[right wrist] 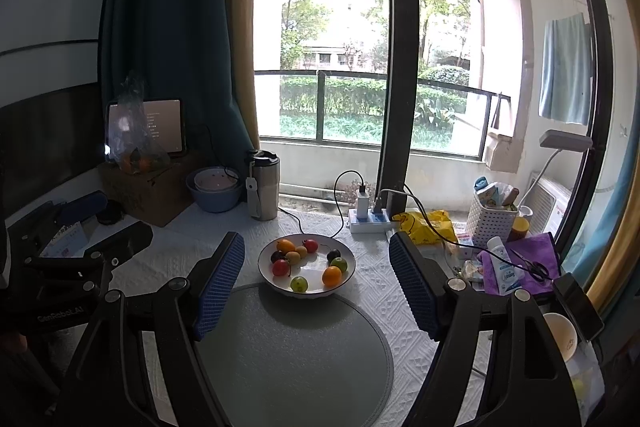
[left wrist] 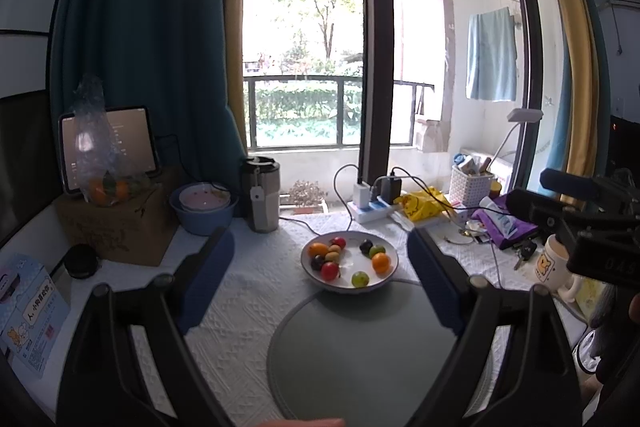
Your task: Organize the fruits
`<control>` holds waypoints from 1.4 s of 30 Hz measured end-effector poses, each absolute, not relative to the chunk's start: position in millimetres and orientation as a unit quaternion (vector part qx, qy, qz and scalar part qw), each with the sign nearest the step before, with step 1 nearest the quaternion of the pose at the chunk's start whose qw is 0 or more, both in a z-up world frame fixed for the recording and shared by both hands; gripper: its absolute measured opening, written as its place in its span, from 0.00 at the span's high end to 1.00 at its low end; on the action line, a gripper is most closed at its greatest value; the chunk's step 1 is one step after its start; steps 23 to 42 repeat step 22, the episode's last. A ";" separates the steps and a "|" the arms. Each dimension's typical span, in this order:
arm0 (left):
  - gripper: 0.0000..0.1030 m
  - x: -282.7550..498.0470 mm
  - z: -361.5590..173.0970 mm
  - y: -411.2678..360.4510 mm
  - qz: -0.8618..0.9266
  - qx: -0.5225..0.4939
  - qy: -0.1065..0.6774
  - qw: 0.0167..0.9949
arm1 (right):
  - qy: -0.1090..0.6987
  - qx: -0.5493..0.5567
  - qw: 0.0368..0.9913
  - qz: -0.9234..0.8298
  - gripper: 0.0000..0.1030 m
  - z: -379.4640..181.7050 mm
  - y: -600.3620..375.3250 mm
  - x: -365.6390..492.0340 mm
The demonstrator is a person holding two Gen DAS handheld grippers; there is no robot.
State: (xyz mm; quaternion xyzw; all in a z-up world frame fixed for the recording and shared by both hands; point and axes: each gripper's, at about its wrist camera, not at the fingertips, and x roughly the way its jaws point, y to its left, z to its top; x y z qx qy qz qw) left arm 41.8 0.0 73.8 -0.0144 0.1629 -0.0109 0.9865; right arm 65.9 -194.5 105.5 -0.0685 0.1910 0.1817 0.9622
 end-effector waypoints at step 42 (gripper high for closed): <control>0.13 54.9 61.3 -0.3 -0.018 -0.016 0.175 0.984 | 0.215 -0.066 0.958 0.176 0.25 91.2 -194.9 82.1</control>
